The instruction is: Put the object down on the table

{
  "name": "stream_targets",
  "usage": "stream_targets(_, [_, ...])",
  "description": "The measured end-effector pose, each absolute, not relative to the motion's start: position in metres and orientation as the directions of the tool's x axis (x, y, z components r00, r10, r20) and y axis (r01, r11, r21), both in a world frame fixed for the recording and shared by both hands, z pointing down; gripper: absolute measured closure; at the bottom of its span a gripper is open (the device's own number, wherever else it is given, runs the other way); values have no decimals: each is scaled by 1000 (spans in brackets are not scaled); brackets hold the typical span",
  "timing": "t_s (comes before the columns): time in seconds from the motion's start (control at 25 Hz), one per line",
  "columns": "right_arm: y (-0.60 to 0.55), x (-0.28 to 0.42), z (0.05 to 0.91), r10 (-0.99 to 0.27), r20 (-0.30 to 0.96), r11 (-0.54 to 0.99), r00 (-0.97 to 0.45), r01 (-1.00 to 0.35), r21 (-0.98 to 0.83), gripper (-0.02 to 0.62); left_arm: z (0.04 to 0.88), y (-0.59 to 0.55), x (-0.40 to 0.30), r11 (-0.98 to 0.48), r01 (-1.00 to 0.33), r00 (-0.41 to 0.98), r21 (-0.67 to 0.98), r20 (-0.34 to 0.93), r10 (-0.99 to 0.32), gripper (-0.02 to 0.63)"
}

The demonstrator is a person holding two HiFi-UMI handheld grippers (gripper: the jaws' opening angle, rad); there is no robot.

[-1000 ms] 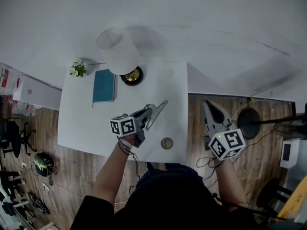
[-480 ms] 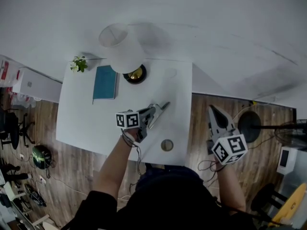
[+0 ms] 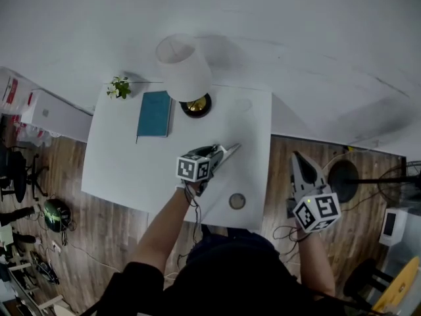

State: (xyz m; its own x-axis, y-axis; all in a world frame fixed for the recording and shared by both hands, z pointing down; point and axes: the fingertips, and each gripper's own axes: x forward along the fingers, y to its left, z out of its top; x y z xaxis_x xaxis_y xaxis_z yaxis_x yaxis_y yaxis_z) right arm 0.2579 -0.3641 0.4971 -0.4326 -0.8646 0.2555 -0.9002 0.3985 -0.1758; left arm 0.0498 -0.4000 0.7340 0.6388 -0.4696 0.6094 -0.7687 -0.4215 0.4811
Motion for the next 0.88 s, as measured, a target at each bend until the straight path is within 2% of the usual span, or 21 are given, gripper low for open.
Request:
stream_targets(0.16, [-352,244,483,-875,237,393,-422,-905,-164,590,715,-395,25,-434,-814,578,386,621,-530,416])
stream_targets(0.28, [-348,231,470,-882,211,395,-421,-906,-154,590,683,-396,1,-438,-831,554,344,584,-593,416])
stream_targets(0.56, [-331,195,435,-902,155,389,-402,-915,-110,589,553,-380,-38,-534,-814,580,230,383,-719,420])
stream_targets(0.88, [-299,137,384,-907,44,416,-418,-908,-50,589,425,-331,-78,-584,-805,593,106,170,-787,449])
